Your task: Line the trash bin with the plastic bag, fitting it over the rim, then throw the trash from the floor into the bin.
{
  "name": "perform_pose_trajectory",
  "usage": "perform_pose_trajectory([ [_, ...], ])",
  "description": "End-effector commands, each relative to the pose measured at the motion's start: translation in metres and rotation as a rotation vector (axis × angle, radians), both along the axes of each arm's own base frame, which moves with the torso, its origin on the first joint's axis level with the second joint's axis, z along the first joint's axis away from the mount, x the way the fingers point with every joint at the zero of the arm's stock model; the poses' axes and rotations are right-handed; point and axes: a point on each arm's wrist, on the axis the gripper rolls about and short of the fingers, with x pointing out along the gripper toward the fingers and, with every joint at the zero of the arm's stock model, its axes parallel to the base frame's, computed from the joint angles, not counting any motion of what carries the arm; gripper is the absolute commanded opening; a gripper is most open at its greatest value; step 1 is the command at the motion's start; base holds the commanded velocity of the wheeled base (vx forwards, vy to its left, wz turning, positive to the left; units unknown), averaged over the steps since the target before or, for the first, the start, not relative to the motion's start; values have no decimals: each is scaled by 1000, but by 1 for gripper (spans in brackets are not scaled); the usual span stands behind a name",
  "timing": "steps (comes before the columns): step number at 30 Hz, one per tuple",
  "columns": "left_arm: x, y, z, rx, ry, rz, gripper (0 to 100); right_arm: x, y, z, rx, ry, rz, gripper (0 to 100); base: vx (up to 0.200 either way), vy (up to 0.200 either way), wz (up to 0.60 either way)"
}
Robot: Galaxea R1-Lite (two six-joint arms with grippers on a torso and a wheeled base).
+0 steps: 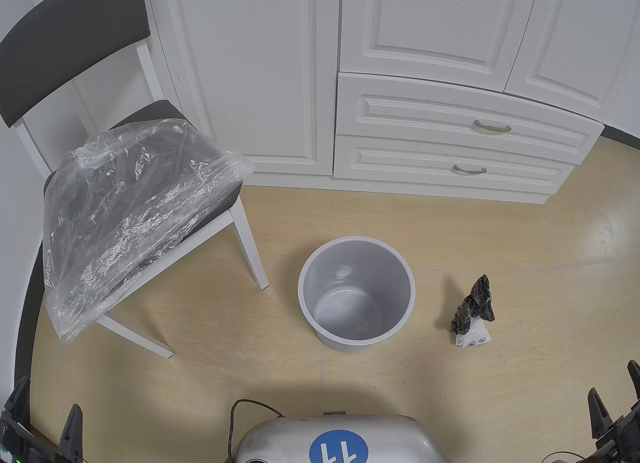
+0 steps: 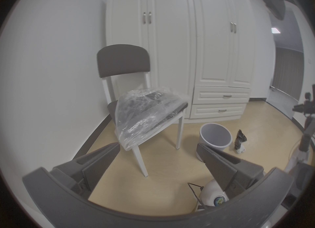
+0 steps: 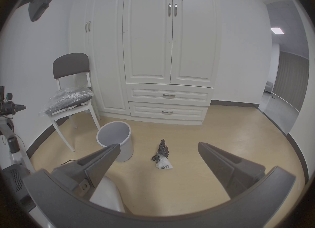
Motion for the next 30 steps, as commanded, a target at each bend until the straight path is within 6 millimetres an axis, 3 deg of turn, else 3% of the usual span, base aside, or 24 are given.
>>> perform_pose_trajectory([
  [1, 0, -1, -5, 35, -2, -31, 100, 0, 0, -5, -9, 0, 4, 100, 0, 0, 0],
  [17, 0, 0, -5, -42, -3, 24, 100, 0, 0, -3, 9, -21, 8, 100, 0, 0, 0],
  [21, 0, 0, -5, -37, -5, 23, 100, -9, 3, 36, -12, -216, 126, 100, 0, 0, 0],
  [22, 0, 0, -5, -37, -5, 23, 100, -10, 3, 37, -11, -218, 129, 100, 0, 0, 0],
  [24, -1, 0, 1, -33, -46, 19, 100, -11, 4, 50, -13, -216, 153, 100, 0, 0, 0],
  [25, -7, 0, 26, -54, -195, 4, 100, -9, 4, 54, -13, -184, 151, 100, 0, 0, 0],
  [27, -16, -1, 55, -89, -303, -64, 100, -4, 4, 59, -6, -132, 150, 100, 0, 0, 0],
  [30, -14, -1, 75, -91, -264, -119, 100, 13, 4, 72, 10, -28, 140, 100, 0, 0, 0],
])
